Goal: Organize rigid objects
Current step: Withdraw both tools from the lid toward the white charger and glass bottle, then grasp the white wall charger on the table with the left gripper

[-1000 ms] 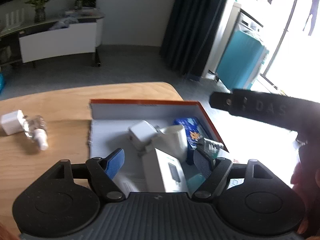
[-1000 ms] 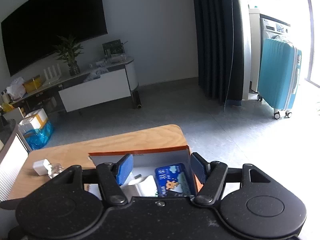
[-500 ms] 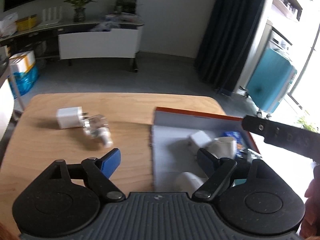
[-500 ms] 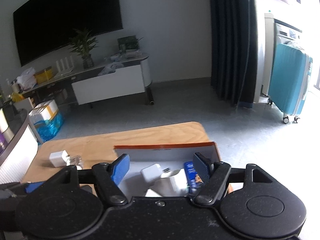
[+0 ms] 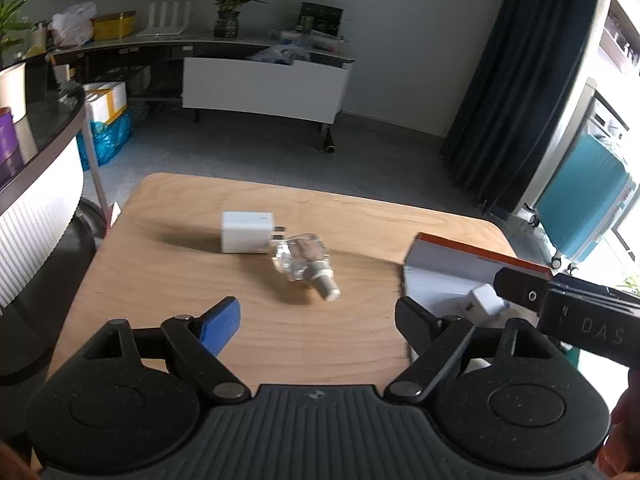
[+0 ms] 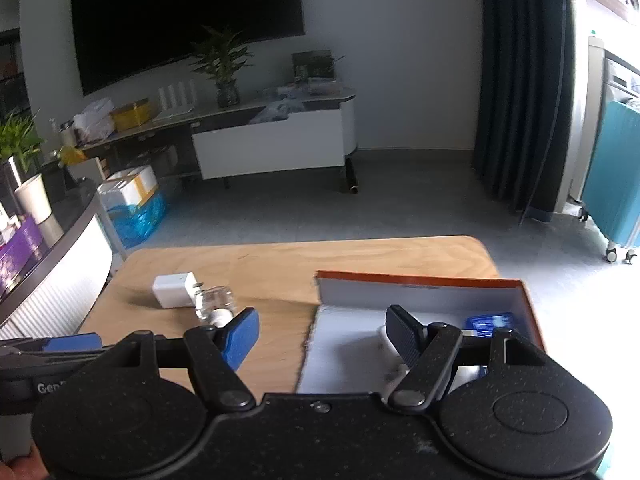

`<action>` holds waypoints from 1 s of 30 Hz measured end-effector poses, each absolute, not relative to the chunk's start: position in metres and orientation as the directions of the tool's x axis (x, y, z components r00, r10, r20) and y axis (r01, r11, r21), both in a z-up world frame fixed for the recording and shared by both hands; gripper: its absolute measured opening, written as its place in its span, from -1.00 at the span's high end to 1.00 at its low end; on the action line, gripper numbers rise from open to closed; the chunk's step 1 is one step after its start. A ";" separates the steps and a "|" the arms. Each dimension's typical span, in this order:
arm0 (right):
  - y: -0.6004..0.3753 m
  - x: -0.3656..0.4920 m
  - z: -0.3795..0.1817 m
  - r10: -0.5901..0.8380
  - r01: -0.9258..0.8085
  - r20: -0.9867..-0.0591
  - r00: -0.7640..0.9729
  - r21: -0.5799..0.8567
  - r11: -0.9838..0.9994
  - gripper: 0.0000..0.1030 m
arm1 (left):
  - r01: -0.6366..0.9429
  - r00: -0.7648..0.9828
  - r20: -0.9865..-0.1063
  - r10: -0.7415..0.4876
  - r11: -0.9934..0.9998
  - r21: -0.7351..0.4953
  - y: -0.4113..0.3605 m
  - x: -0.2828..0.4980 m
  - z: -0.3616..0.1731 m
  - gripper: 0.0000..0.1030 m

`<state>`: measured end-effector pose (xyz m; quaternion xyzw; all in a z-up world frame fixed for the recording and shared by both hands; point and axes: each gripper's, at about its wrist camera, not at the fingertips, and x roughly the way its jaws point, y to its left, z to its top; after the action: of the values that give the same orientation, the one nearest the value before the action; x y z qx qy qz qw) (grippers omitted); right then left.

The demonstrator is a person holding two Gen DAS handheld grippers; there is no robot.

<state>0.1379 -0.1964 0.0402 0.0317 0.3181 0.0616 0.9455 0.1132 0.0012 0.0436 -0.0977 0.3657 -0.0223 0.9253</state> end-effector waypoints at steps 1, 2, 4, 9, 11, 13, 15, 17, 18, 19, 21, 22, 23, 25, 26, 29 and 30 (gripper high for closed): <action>-0.193 0.139 0.039 0.144 -0.102 -0.601 0.786 0.104 0.989 -0.62 | -0.036 0.731 -0.673 -0.112 0.979 -0.202 0.005 0.114 0.043 -0.69; -0.189 0.141 0.038 0.152 -0.109 -0.603 0.783 0.109 0.988 -0.62 | -0.042 0.731 -0.673 -0.111 0.978 -0.206 0.009 0.114 0.042 -0.69; -0.180 0.144 0.035 0.162 -0.122 -0.610 0.776 0.106 0.987 -0.62 | -0.055 0.729 -0.677 -0.102 0.977 -0.206 0.015 0.116 0.039 -0.69; -0.158 0.149 0.028 0.190 -0.166 -0.621 0.761 0.097 0.981 -0.62 | -0.081 0.723 -0.686 -0.082 0.976 -0.202 0.028 0.120 0.035 -0.69; -0.152 0.153 0.025 0.197 -0.174 -0.626 0.754 0.098 0.980 -0.62 | -0.090 0.721 -0.689 -0.073 0.976 -0.198 0.032 0.122 0.034 -0.69; -0.148 0.156 0.023 0.202 -0.180 -0.630 0.750 0.100 0.979 -0.62 | -0.098 0.721 -0.690 -0.067 0.975 -0.198 0.037 0.124 0.033 -0.69; -0.145 0.160 0.020 0.208 -0.186 -0.635 0.744 0.103 0.977 -0.62 | -0.105 0.719 -0.692 -0.060 0.975 -0.194 0.041 0.126 0.032 -0.69; -0.141 0.163 0.018 0.214 -0.191 -0.639 0.739 0.106 0.976 -0.62 | -0.110 0.717 -0.694 -0.057 0.975 -0.194 0.044 0.129 0.031 -0.69; -0.140 0.164 0.017 0.217 -0.194 -0.640 0.738 0.107 0.975 -0.62 | -0.112 0.717 -0.695 -0.055 0.975 -0.193 0.045 0.130 0.030 -0.69; -0.138 0.165 0.016 0.219 -0.197 -0.640 0.736 0.107 0.975 -0.62 | -0.112 0.715 -0.697 -0.054 0.975 -0.191 0.045 0.132 0.029 -0.69; -0.136 0.167 0.014 0.222 -0.201 -0.643 0.733 0.107 0.974 -0.62 | -0.113 0.713 -0.699 -0.053 0.976 -0.189 0.047 0.134 0.027 -0.69; -0.135 0.168 0.012 0.224 -0.204 -0.645 0.731 0.107 0.973 -0.62 | -0.114 0.712 -0.700 -0.052 0.976 -0.188 0.048 0.135 0.026 -0.69; -0.134 0.170 0.011 0.225 -0.206 -0.647 0.728 0.106 0.973 -0.62 | -0.115 0.711 -0.701 -0.051 0.975 -0.188 0.049 0.136 0.024 -0.69; -0.131 0.173 0.009 0.226 -0.210 -0.650 0.725 0.103 0.972 -0.62 | -0.117 0.709 -0.703 -0.050 0.975 -0.187 0.051 0.139 0.022 -0.70; -0.130 0.174 0.008 0.226 -0.213 -0.653 0.723 0.101 0.972 -0.62 | -0.117 0.709 -0.704 -0.048 0.976 -0.185 0.053 0.140 0.021 -0.70; -0.127 0.179 0.006 0.226 -0.219 -0.654 0.722 0.094 0.971 -0.62 | -0.122 0.705 -0.708 -0.041 0.976 -0.178 0.056 0.147 0.018 -0.72; -0.126 0.181 0.005 0.227 -0.220 -0.654 0.721 0.095 0.971 -0.62 | -0.126 0.704 -0.710 -0.037 0.976 -0.177 0.058 0.149 0.017 -0.72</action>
<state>0.1807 -0.1263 0.0049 0.0050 0.3534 0.1206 0.9277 0.1494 0.0577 0.0168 -0.1065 0.3841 0.0243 0.9168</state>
